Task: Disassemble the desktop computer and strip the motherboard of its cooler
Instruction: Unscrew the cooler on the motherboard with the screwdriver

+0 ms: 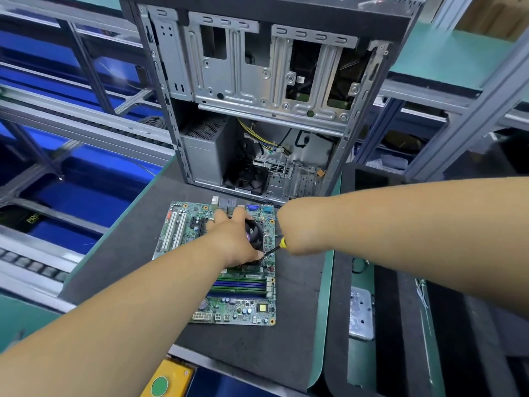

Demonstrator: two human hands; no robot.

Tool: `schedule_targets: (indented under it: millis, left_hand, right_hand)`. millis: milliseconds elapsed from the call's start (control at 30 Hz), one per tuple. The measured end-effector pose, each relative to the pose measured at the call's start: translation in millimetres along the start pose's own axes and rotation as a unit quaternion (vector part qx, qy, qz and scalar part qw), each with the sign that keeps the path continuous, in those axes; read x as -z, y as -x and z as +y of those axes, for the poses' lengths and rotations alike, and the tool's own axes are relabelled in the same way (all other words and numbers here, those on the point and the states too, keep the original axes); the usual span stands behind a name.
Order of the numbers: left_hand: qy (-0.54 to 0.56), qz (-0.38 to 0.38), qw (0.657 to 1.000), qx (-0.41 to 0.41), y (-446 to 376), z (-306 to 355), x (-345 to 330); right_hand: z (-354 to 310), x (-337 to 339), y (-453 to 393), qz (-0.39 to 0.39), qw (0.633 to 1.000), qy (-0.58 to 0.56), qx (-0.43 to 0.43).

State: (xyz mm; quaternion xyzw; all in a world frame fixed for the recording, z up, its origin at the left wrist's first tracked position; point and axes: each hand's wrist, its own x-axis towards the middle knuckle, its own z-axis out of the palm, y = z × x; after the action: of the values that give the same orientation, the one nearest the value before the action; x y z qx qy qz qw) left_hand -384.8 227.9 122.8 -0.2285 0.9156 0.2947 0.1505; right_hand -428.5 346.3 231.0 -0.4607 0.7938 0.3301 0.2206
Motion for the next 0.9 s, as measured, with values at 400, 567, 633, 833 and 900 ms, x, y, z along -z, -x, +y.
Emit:
schedule_targets:
  millis: [400,567,633,833,900]
  left_hand:
    - [-0.015,-0.002,1.000,0.004,2,2,1]
    - [-0.003,-0.012,1.000,0.011,2,2,3]
    - [0.005,-0.012,1.000,0.009,2,1,3]
    - [0.002,-0.017,1.000,0.010,-1,0,2]
    - [0.003,-0.015,1.000,0.007,-2,-1,2]
  right_hand:
    - [19,1,-20,-0.165,0.845,-0.479,-0.170]
    - [-1,-12,-2,0.005,1.000,-0.005,-0.015]
    - [0,-19,2,0.105,0.988,0.115,0.015]
    - [4,-28,-4,0.059,0.998,0.012,-0.015]
    - [15,-23,-17,-0.120,0.943,-0.292,-0.103]
